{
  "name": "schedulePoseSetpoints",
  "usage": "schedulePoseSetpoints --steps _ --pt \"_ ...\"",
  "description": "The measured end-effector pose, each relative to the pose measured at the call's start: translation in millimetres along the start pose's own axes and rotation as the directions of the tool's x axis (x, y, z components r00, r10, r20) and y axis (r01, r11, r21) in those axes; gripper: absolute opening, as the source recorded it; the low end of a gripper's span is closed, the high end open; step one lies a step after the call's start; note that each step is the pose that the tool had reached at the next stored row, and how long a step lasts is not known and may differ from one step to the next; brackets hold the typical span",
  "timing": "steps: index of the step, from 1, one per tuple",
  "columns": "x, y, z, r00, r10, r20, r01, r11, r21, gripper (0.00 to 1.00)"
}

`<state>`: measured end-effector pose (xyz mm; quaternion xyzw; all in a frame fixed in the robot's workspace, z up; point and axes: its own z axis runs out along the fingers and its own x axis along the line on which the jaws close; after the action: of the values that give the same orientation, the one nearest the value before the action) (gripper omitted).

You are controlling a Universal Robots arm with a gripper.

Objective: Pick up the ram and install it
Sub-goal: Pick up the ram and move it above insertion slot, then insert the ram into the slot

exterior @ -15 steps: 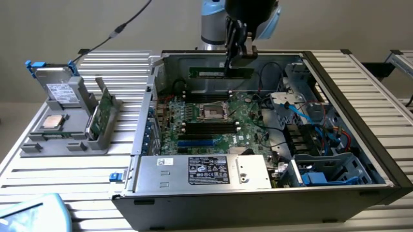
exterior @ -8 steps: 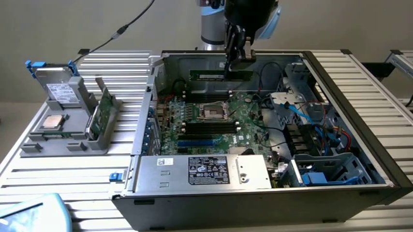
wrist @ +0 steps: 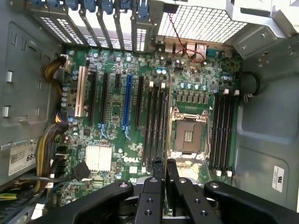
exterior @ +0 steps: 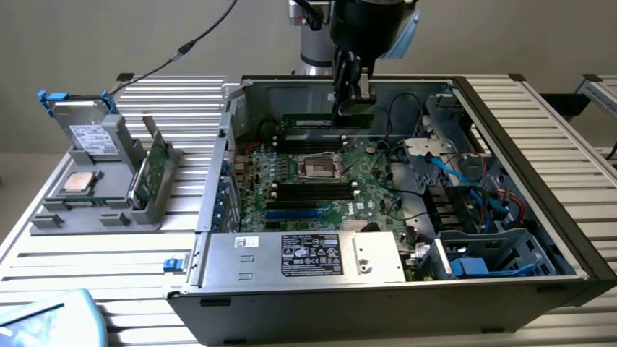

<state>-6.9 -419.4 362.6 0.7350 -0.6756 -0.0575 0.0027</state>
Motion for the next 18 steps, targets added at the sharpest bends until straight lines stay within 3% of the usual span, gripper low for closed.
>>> schedulePoseSetpoints --steps 8,18 --pt "-12.7 -0.8 12.9 1.0 0.0 -0.0008 0.0 1.0 0.0022 0.14" --pt "-12.7 -0.8 13.4 1.0 0.0 -0.0031 0.0 1.0 0.0019 0.14"
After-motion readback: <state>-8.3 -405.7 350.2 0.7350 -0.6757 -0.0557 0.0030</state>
